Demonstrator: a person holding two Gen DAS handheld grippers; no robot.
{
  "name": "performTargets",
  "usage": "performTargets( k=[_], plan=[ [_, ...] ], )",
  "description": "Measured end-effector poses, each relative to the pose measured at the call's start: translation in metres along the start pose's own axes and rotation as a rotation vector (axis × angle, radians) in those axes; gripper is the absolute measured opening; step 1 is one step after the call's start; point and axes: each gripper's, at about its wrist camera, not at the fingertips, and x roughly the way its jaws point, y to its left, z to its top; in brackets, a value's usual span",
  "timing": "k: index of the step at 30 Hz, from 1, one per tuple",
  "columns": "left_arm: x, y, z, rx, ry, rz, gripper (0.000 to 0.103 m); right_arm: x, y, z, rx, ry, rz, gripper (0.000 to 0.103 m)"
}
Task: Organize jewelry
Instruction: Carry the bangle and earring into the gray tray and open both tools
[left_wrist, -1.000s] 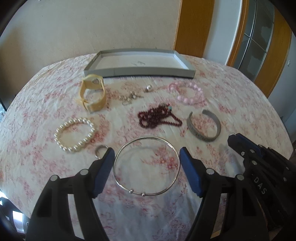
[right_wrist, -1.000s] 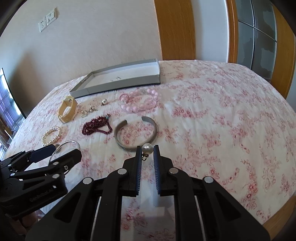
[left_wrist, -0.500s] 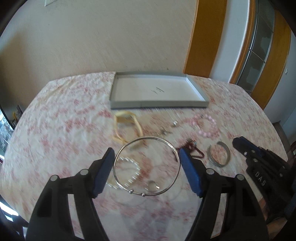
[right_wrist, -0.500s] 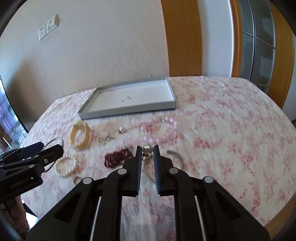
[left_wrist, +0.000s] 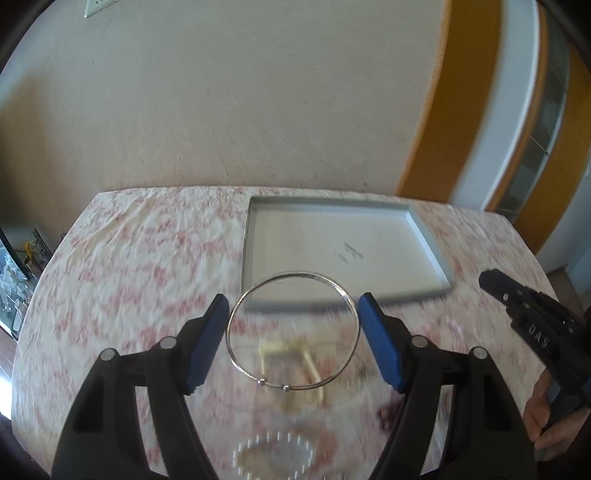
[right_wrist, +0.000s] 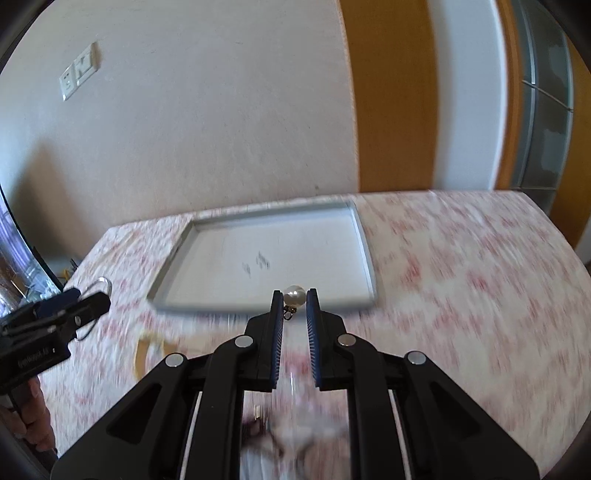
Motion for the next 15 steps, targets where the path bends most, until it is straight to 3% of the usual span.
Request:
performTargets(
  k=[8, 15],
  plan=[
    [0.061, -0.001, 0.055, -0.062, 0.012, 0.002, 0.072, 0.080, -0.016, 0.068, 0.017, 0.056, 0.065, 0.013],
    [0.115, 0.000, 0.073, -0.071, 0.067, 0.013, 0.072, 0.159, -0.018, 0.071, -0.017, 0.209, 0.025, 0.013]
  ],
)
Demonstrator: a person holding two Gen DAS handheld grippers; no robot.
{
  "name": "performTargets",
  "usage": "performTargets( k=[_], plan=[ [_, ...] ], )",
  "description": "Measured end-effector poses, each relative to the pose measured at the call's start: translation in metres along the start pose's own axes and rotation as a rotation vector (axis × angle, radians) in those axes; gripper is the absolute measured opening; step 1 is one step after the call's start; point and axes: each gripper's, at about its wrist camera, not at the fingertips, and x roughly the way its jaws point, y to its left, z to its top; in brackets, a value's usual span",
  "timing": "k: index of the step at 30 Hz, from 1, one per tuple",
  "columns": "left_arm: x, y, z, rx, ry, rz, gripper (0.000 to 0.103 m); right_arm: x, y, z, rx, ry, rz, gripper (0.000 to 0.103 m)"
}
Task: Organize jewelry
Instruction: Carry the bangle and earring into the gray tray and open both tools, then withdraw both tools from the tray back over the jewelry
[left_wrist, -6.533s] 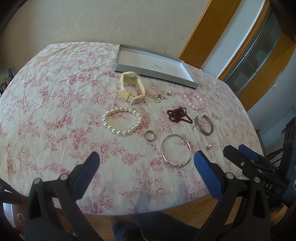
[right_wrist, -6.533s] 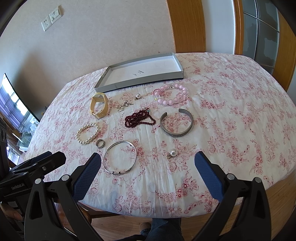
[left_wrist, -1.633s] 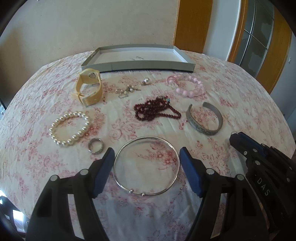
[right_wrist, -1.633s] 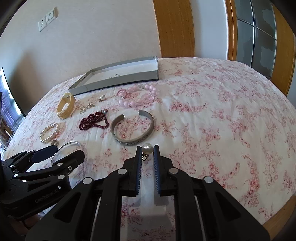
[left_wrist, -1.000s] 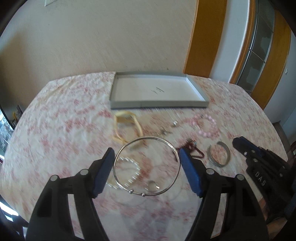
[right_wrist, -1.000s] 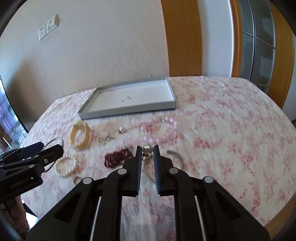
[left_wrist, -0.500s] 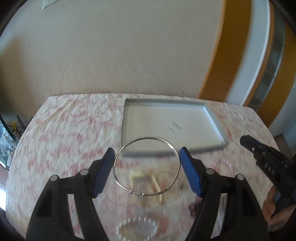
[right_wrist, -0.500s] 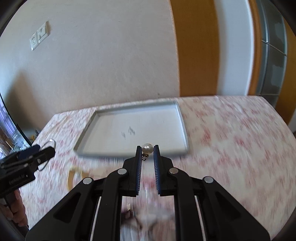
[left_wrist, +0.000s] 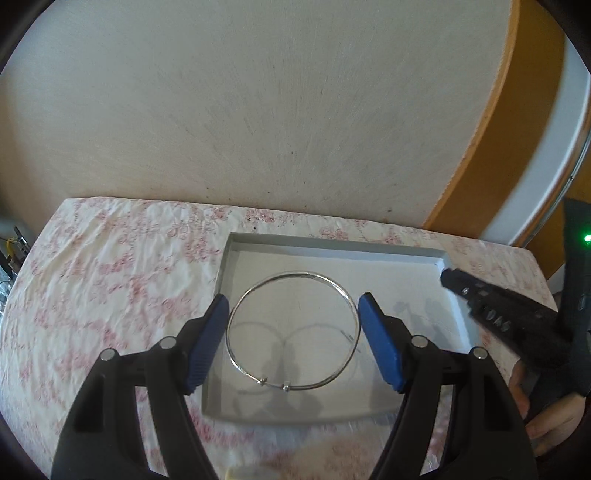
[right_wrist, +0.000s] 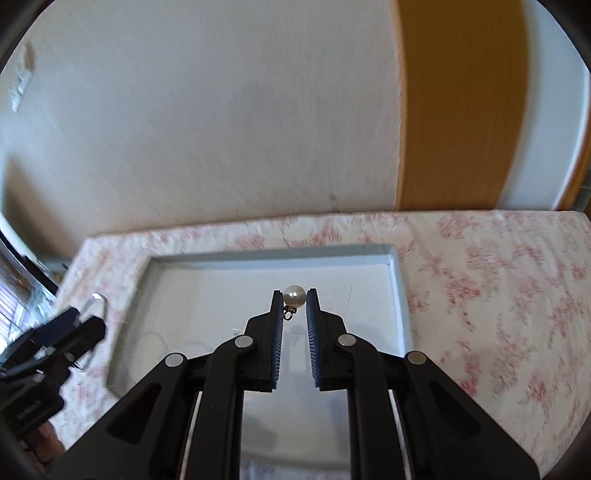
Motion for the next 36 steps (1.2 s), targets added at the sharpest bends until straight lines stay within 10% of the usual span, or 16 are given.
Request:
performTargets(
  k=[15, 19, 36],
  plan=[
    [0.060, -0.006, 0.009, 0.030, 0.061, 0.029, 0.072, 0.036, -0.009, 0.014, -0.003, 0.018, 0.000, 0.017],
    [0.070, -0.012, 0.010, 0.048, 0.069, 0.028, 0.072, 0.028, -0.014, 0.012, 0.017, 0.002, -0.001, 0.036],
    [0.071, -0.011, 0.013, 0.024, 0.089, 0.038, 0.084, -0.022, -0.038, 0.000, 0.052, -0.047, -0.049, 0.036]
  ],
)
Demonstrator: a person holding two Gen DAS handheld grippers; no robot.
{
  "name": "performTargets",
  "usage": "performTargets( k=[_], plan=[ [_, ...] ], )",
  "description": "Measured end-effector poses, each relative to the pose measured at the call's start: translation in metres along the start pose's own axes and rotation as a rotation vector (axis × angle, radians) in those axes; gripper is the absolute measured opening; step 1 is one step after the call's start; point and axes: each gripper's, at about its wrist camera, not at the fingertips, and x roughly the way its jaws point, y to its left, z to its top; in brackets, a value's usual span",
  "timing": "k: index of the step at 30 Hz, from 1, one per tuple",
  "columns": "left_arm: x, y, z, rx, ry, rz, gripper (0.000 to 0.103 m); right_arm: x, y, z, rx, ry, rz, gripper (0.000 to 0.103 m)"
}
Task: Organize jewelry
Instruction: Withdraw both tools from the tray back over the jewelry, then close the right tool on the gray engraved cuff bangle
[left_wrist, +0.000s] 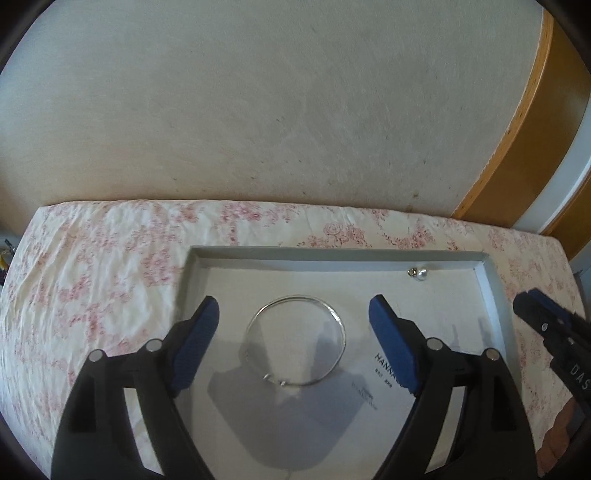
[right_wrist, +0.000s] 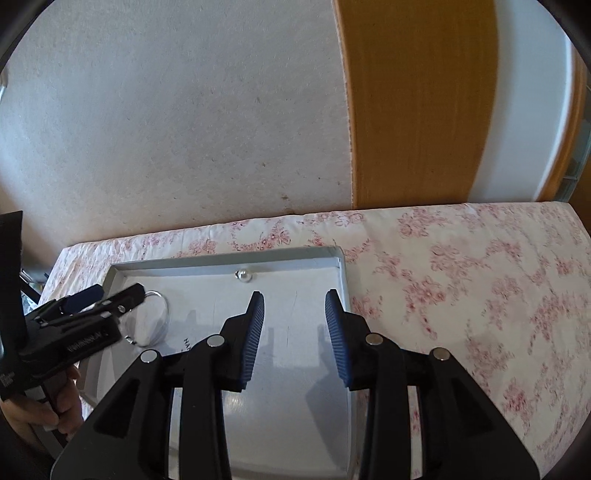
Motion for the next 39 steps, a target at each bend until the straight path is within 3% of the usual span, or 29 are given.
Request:
performTargets(
  k=[5, 11, 18, 30, 39],
  plan=[
    [-0.032, 0.017, -0.008, -0.039, -0.032, 0.016, 0.084, -0.023, 0.005, -0.013, -0.013, -0.009, -0.001, 0.036],
    [-0.075, 0.045, -0.039, -0.066, -0.071, 0.049, 0.084, -0.057, 0.013, -0.040, -0.041, -0.029, -0.012, 0.036],
    [-0.126, 0.079, -0.101, -0.090, -0.100, 0.068, 0.089, -0.094, 0.011, -0.087, -0.054, -0.042, -0.058, 0.041],
    [-0.174, 0.115, -0.197, -0.126, -0.064, 0.062, 0.091, -0.130, 0.009, -0.184, 0.046, 0.015, -0.088, 0.051],
    [-0.190, 0.110, -0.256, -0.119, -0.043, 0.037, 0.097, -0.140, 0.016, -0.240, 0.044, 0.023, -0.097, 0.078]
  ],
)
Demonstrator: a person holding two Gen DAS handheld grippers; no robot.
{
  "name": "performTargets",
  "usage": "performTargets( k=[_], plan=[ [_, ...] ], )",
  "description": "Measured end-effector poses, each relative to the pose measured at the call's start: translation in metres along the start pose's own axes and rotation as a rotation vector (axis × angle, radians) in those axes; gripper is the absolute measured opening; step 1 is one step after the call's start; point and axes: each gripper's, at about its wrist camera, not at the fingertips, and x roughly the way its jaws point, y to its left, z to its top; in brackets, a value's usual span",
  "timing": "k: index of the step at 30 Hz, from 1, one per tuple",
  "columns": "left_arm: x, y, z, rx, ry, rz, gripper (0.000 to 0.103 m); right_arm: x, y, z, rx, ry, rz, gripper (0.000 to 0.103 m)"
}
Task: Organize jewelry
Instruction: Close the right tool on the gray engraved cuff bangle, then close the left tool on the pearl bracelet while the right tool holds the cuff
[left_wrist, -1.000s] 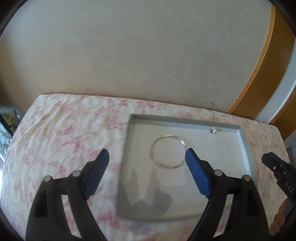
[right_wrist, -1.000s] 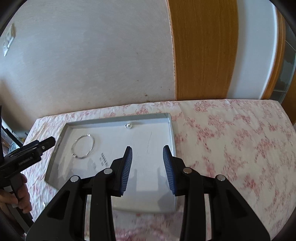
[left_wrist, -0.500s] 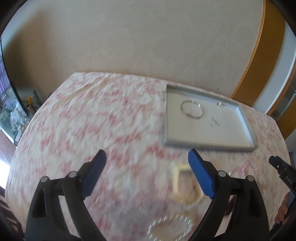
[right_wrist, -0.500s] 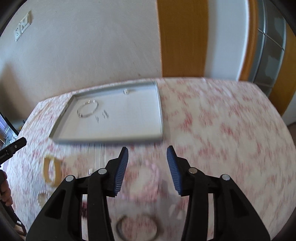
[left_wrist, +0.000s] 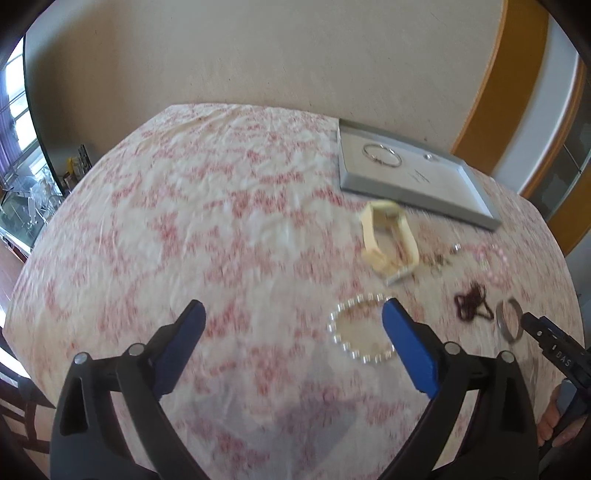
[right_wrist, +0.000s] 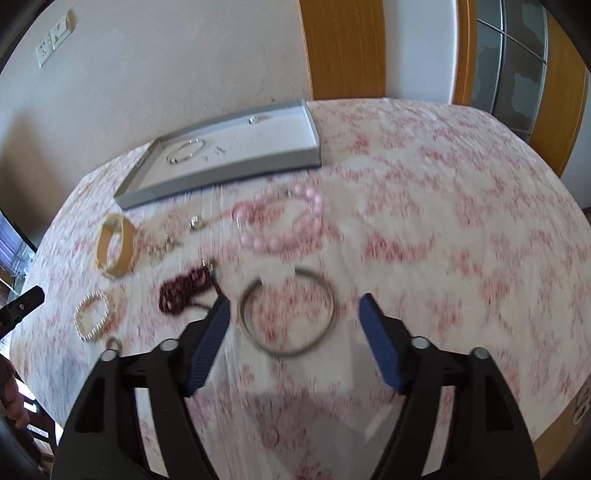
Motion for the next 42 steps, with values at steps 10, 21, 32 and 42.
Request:
performTargets(
  k=[10, 21, 32, 42],
  plan=[
    [0.003, -0.013, -0.029, 0.041, -0.015, -0.008, 0.098, 0.027, 0.009, -0.008, -0.053, -0.014, -0.082, 0.088],
    [0.017, -0.019, -0.028, 0.077, -0.037, -0.007, 0.098, 0.028, 0.015, -0.007, -0.069, -0.043, -0.088, 0.068],
    [0.034, -0.034, -0.015, 0.113, -0.039, -0.003, 0.090, 0.027, 0.016, -0.007, -0.068, -0.044, -0.081, 0.068],
    [0.048, -0.038, -0.015, 0.170, 0.002, -0.029, 0.046, 0.027, 0.016, -0.008, -0.065, -0.044, -0.083, 0.068]
  ],
)
